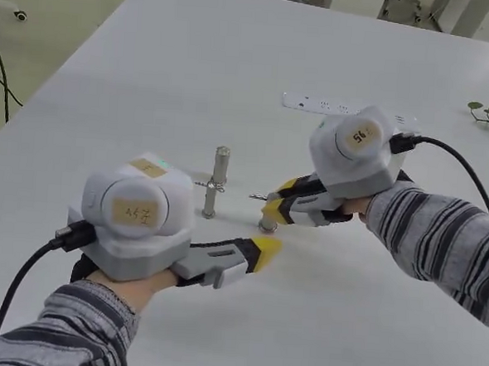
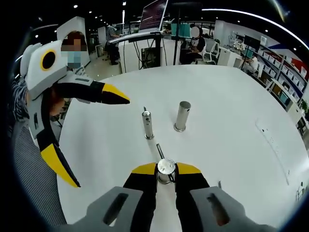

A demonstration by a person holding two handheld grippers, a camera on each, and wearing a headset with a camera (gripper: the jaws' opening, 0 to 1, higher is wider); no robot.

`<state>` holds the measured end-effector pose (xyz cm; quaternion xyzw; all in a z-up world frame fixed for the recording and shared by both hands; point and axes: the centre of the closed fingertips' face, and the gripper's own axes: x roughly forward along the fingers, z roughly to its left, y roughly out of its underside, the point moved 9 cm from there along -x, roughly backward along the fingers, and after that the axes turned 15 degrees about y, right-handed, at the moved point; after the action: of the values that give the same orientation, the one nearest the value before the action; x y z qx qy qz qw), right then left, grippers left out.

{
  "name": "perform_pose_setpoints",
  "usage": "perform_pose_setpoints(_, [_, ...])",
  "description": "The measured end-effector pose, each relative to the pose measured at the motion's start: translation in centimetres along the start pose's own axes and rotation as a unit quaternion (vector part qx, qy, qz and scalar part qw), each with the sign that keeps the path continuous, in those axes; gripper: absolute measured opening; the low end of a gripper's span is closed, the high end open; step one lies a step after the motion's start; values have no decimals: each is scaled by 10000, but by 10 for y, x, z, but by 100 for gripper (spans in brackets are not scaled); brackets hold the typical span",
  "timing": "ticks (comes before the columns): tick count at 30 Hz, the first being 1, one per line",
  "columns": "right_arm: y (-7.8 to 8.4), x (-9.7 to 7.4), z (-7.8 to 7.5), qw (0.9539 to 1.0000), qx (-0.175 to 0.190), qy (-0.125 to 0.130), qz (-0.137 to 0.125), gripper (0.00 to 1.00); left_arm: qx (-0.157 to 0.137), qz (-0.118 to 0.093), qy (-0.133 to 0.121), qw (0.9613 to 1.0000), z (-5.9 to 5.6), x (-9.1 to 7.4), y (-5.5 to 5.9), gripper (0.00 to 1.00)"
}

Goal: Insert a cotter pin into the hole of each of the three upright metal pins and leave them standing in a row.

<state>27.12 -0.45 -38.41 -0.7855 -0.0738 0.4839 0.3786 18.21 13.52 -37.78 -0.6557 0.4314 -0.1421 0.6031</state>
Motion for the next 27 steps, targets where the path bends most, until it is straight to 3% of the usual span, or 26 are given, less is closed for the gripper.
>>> perform_pose_setpoints(14, [1,0,-2,9999,40,-155,-2,9,135,68,-21,9999,-1,2,-1,88])
perform_pose_setpoints(27, [3,1,-1,9999,-47,-105,-116,11,330,253,29,9991,-4,4,0,94])
